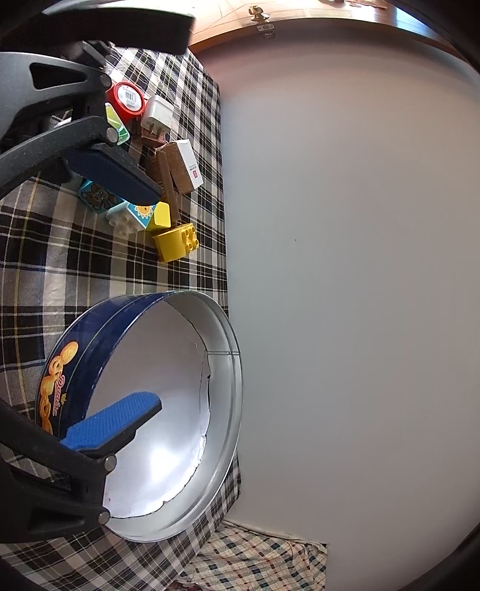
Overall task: Organize rigid objects
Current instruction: 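Grasp the green floss box with the left tool while the right tool grasps the teal block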
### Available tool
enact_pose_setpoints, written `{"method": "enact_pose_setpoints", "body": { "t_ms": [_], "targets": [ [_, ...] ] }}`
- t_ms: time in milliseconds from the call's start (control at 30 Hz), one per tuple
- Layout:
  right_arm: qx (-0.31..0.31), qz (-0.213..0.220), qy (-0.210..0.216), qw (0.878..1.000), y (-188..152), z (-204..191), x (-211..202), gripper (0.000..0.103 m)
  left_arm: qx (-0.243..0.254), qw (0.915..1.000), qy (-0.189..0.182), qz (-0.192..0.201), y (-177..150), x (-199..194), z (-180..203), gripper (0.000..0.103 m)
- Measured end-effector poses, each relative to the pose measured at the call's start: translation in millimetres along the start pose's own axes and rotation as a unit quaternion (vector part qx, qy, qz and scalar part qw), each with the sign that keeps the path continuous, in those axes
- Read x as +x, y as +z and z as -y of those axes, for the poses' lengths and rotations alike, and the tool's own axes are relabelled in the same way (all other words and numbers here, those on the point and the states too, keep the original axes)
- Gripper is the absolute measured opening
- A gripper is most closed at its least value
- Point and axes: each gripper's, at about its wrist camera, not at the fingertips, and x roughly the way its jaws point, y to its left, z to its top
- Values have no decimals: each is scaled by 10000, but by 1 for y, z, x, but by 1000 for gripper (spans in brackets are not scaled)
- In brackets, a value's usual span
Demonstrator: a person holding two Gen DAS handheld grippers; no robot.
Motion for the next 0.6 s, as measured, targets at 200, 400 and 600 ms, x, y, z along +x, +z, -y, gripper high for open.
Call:
{"method": "enact_pose_setpoints", "body": {
  "t_ms": [200,400,600],
  "targets": [
    [56,-96,75,9999,1,3,3,102,-109,9996,247,-44,7,0,-28,103],
    [40,-233,188,9995,0,2,8,102,138,9995,252,-159,-17,-23,-61,103],
    [-64,-272,285,9992,-1,-4,8,102,-139,9995,230,-174,-29,-38,-95,103]
  ]
}}
